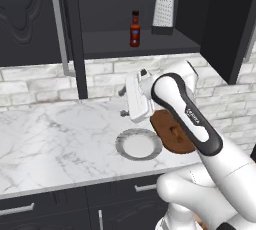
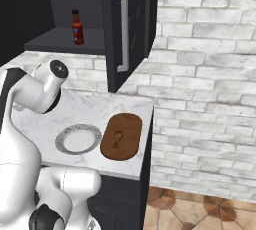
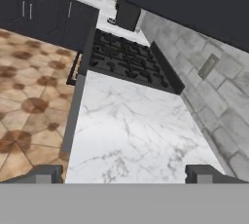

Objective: Pick the chicken drumstick from the plate and place it on the cutting board. Then pick the condiment bottle from the cabinet and place it next to the cutting board.

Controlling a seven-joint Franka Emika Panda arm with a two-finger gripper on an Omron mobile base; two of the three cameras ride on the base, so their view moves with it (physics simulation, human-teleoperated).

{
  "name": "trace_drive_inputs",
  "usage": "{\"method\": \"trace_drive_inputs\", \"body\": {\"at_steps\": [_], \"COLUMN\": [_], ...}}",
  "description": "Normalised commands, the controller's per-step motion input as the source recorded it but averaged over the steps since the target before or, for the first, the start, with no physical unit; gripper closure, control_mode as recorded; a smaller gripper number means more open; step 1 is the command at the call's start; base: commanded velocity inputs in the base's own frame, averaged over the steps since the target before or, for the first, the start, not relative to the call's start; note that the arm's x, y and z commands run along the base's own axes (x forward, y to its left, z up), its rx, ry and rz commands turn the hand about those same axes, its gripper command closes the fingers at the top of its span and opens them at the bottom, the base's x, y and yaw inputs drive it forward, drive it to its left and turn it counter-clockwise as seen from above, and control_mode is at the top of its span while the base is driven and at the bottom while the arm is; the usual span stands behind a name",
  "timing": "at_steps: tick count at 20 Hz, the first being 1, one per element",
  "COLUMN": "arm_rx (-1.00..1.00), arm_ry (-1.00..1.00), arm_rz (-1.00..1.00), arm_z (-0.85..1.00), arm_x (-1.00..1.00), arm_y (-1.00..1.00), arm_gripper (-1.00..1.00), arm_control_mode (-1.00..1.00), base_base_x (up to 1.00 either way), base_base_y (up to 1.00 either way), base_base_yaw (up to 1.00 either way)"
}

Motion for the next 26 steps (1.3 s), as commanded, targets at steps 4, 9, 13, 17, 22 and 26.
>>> {"method": "trace_drive_inputs", "body": {"at_steps": [4,9,13,17,22,26], "arm_rx": [0.04,0.04,0.03,0.00,0.00,0.05], "arm_ry": [0.00,-0.05,-0.07,-0.05,-0.02,0.00], "arm_rz": [0.00,0.00,0.00,-0.02,-0.02,-0.02], "arm_z": [0.21,0.10,0.07,0.06,0.15,0.26], "arm_x": [0.01,0.08,0.11,0.10,0.07,0.03], "arm_y": [0.00,-0.01,-0.06,-0.12,-0.15,-0.17], "arm_gripper": [-1.00,-1.00,-1.00,-1.00,-1.00,-1.00], "arm_control_mode": [-1.00,-1.00,-1.00,-1.00,-1.00,-1.00], "base_base_x": [0.00,0.00,0.00,0.00,0.00,0.00], "base_base_y": [0.00,0.00,0.00,0.00,0.00,0.00], "base_base_yaw": [0.00,0.00,0.00,0.00,0.00,0.00]}}
